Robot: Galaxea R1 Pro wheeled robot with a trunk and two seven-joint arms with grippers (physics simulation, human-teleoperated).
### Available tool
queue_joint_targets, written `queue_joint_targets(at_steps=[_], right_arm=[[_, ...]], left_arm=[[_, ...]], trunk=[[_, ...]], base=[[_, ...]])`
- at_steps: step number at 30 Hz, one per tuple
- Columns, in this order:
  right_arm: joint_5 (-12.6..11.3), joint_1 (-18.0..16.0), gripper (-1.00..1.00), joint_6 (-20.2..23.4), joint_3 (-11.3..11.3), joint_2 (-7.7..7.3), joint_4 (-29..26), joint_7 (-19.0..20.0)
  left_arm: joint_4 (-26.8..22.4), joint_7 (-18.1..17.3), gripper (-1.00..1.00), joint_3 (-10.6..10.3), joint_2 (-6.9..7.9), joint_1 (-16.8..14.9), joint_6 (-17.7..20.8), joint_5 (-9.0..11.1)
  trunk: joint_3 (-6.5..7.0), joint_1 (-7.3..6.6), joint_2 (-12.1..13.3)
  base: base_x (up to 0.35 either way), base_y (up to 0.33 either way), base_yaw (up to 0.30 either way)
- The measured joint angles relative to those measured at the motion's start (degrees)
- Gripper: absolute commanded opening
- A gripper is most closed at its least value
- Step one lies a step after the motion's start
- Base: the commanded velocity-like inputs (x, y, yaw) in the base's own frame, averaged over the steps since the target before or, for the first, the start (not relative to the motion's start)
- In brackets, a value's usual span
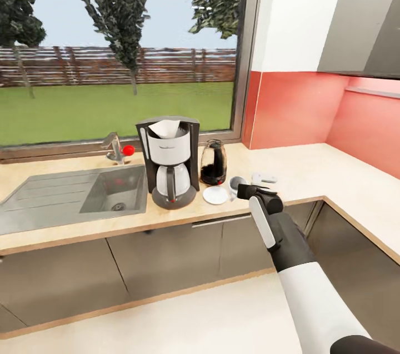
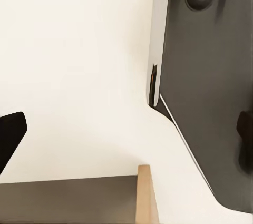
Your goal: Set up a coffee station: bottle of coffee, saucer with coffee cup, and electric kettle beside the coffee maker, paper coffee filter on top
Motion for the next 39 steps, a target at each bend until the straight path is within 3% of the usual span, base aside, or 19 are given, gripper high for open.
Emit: queue_joint_targets(at_steps=[12, 25, 27, 32, 39], right_arm=[[0.46, 0.0, -1.0, 0.0, 0.0, -0.05, 0.58, -0.08], [0.67, 0.01, -1.0, 0.03, -0.22, -0.87, 3.08, -0.18], [0.66, 0.01, -1.0, 0.03, -0.21, -1.69, 3.48, -0.22], [0.53, 0.01, -1.0, 0.0, -0.14, -2.05, 4.82, -0.26], [0.5, 0.01, -1.0, 0.0, -0.04, -2.07, 7.79, -0.26]], left_arm=[[0.09, 0.04, 1.0, -0.01, 0.07, 0.02, 0.03, 0.0], [0.42, 0.11, 1.0, -0.09, 0.76, 0.21, 0.76, -0.04], [0.48, 1.99, 1.0, -0.1, 0.77, 0.3, 0.99, -0.06], [0.58, 8.27, 1.0, -0.14, 0.71, 0.33, 1.38, 0.07], [0.62, 9.19, 1.0, -0.09, 0.6, 0.38, 1.42, 0.07]], trunk=[[0.05, 0.0, 0.0], [0.05, 0.0, 0.0], [0.05, 0.0, 0.0], [0.05, 0.0, 0.0], [0.04, -0.02, 0.0]], base=[[0.0, 0.0, 0.246], [0.0, 0.0, 0.018], [0.0, 0.0, 0.0], [0.0, 0.0, 0.0], [0.13, 0.0, 0.0]])
